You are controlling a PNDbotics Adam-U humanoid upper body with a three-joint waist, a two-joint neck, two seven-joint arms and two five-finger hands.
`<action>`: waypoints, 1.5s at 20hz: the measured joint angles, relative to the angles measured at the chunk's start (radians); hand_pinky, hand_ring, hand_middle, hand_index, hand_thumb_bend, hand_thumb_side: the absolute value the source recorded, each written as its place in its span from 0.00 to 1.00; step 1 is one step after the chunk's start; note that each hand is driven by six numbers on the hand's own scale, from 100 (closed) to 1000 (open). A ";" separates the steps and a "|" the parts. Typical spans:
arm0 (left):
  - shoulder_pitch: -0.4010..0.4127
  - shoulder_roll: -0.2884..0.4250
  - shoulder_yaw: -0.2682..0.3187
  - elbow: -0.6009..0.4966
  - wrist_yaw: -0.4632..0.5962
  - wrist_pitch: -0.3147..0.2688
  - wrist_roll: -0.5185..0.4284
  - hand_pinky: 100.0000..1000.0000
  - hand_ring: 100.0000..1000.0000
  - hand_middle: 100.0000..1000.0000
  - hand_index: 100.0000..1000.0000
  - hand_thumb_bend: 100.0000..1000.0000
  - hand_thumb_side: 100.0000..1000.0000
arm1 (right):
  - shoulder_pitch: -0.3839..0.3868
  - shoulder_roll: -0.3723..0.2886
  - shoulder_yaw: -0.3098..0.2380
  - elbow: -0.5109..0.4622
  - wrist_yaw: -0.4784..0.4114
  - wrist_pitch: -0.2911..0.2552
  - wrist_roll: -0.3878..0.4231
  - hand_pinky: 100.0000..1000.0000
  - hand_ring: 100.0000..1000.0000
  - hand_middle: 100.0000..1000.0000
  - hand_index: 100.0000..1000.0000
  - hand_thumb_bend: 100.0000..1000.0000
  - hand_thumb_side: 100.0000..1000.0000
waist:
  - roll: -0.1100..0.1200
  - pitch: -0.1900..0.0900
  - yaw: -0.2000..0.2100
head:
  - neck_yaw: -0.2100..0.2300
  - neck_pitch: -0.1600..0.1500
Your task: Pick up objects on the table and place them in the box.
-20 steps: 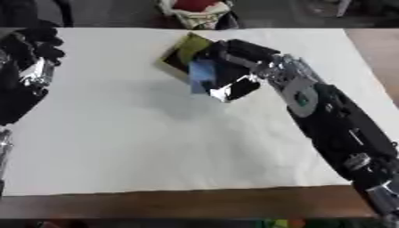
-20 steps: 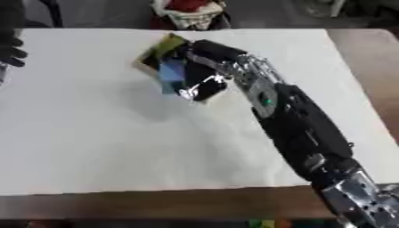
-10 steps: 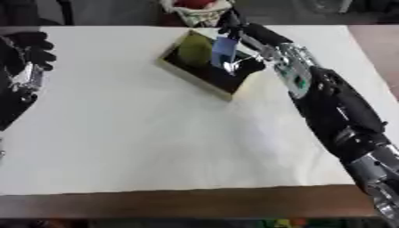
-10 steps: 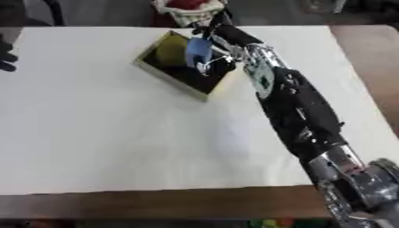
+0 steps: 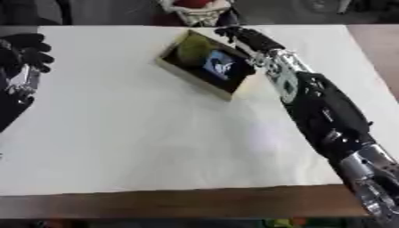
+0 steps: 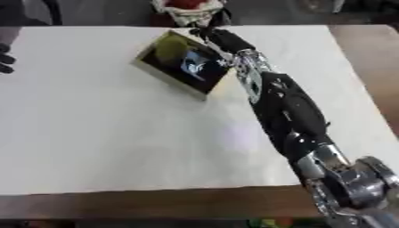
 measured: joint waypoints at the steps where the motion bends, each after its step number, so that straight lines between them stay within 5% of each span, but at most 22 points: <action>1: 0.000 0.000 0.000 0.000 0.000 0.000 0.000 0.58 0.61 0.60 0.76 0.00 0.58 | 0.004 0.000 0.000 -0.003 0.000 -0.003 -0.003 0.80 0.81 0.90 1.00 0.06 0.49 | -0.001 0.000 -0.003 | 0.000 0.000; 7: 0.005 -0.003 0.003 0.000 0.000 0.000 0.008 0.58 0.60 0.59 0.75 0.00 0.58 | 0.043 -0.028 0.017 -0.125 -0.109 -0.046 -0.031 0.75 0.74 0.75 0.96 0.00 0.30 | -0.003 0.000 -0.022 | 0.010 0.000; 13: 0.022 -0.003 0.015 0.000 0.000 -0.002 0.046 0.56 0.59 0.58 0.74 0.00 0.57 | 0.139 -0.125 0.056 -0.399 -0.484 -0.059 -0.021 0.71 0.70 0.68 0.92 0.00 0.12 | -0.010 -0.001 -0.047 | 0.037 0.000; 17: 0.032 -0.004 0.019 0.000 0.012 -0.011 0.079 0.56 0.59 0.58 0.74 0.00 0.58 | 0.250 -0.194 0.049 -0.633 -0.727 -0.006 -0.040 0.69 0.68 0.66 0.90 0.00 0.14 | -0.010 -0.001 -0.067 | 0.052 0.000; 22: 0.038 -0.012 0.026 0.001 0.023 -0.028 0.108 0.57 0.60 0.58 0.74 0.00 0.58 | 0.400 -0.226 0.009 -0.860 -0.924 0.058 -0.069 0.67 0.66 0.63 0.89 0.00 0.24 | -0.010 0.001 -0.082 | 0.070 0.000; 30: 0.055 -0.038 0.030 0.004 0.026 -0.060 0.122 0.57 0.61 0.60 0.75 0.00 0.60 | 0.604 -0.192 -0.075 -1.078 -1.026 0.107 -0.082 0.66 0.65 0.62 0.86 0.00 0.34 | -0.004 0.006 -0.096 | 0.092 0.000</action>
